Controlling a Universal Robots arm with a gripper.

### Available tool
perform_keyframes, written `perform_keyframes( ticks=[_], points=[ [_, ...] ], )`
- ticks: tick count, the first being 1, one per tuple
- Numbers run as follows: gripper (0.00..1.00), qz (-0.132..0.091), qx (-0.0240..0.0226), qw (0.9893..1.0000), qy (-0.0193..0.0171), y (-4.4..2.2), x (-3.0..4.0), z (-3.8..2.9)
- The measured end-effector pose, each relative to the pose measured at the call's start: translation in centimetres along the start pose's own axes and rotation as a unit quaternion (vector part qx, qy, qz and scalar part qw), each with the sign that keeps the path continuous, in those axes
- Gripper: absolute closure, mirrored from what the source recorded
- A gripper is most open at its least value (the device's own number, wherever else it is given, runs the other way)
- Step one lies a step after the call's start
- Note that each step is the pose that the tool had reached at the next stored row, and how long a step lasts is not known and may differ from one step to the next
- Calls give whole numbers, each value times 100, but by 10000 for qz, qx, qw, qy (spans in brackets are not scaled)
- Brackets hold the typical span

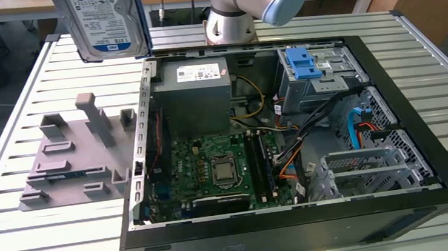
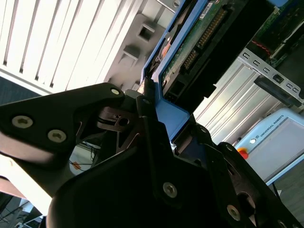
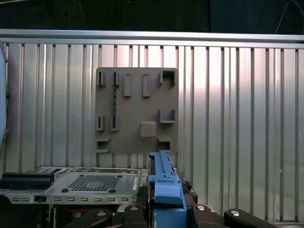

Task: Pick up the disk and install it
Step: 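Pick up the disk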

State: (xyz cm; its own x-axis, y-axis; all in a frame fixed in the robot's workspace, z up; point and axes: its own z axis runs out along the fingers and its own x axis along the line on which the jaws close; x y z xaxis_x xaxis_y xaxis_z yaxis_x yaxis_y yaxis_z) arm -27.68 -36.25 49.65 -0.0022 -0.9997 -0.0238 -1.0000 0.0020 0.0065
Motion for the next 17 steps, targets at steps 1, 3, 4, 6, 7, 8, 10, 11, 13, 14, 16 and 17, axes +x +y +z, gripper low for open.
perform_keyframes(
  ticks=[1, 3, 4, 6, 7, 8, 10, 11, 13, 14, 16, 17],
  points=[
    [64, 0, 0, 10000, 0, -7, 0, 0],
    [64, 0, 0, 10000, 0, -24, 0, 0],
    [64, 0, 0, 10000, 0, -34, 0, 0],
    [64, 0, 0, 10000, 0, -58, 0, 0],
    [64, 0, 0, 10000, 0, -70, 0, -1],
    [64, 0, 0, 10000, 0, -80, 0, -1],
    [64, 0, 0, 10000, 0, -102, 2, -1],
    [64, 0, 0, 10000, 0, -112, 5, -1],
    [64, 0, 0, 10000, 0, -125, 18, -2],
    [64, 0, 0, 10000, 0, -130, 23, -1],
    [64, 0, 0, 10000, 0, -138, 28, -1],
    [64, 0, 0, 10000, 0, -138, 29, -1]
  ],
)
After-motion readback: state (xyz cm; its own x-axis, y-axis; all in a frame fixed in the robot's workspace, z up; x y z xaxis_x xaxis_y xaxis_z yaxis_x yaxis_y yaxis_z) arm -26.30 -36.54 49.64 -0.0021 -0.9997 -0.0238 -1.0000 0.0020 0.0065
